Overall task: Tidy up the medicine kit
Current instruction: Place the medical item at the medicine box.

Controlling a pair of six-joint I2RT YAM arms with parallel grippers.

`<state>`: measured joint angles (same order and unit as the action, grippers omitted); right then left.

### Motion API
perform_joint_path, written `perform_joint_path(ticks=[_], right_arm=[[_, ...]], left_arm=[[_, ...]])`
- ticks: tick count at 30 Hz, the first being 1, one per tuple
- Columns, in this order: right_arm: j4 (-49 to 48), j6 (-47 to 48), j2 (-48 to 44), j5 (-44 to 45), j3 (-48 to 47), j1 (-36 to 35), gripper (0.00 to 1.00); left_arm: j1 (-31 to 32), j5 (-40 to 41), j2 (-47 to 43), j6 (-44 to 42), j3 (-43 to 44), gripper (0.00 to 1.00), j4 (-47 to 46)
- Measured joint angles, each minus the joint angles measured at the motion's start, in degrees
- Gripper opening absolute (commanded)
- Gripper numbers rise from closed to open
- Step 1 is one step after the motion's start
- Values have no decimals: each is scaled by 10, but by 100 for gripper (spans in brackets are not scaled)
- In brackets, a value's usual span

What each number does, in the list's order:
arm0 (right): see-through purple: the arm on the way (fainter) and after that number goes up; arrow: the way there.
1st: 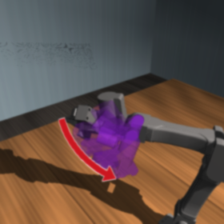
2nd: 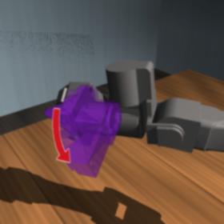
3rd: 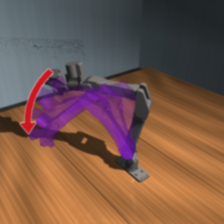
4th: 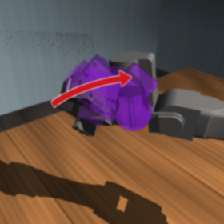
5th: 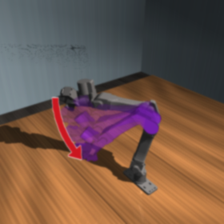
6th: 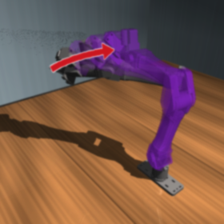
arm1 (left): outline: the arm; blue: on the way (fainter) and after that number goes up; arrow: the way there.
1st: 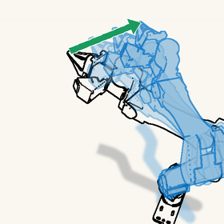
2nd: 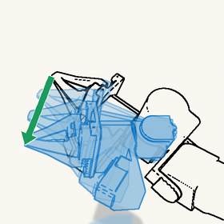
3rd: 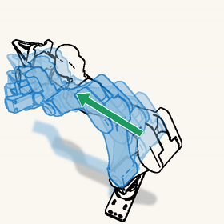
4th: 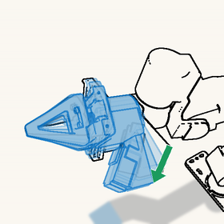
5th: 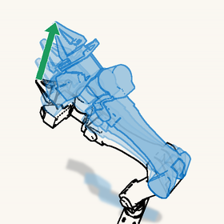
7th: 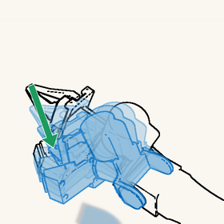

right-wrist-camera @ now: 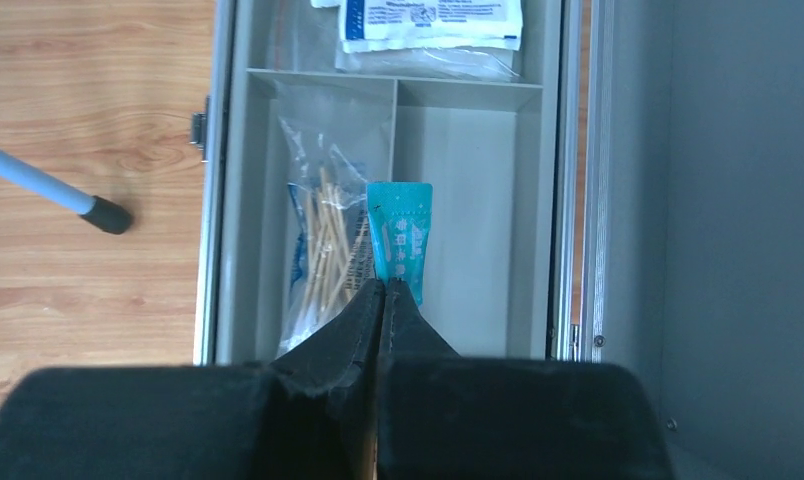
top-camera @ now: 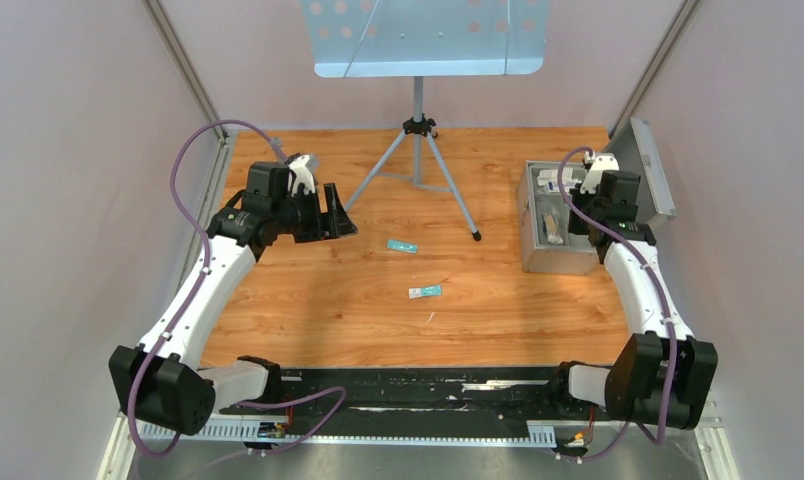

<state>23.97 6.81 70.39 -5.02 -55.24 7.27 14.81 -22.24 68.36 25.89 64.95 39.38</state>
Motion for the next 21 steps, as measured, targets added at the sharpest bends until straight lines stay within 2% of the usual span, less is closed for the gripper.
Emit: perform_joint_path(ticks=[21], right_arm=[[-23, 21, 51, 42, 0, 0, 0]], left_arm=[[0, 0, 0, 0, 0, 80, 0]])
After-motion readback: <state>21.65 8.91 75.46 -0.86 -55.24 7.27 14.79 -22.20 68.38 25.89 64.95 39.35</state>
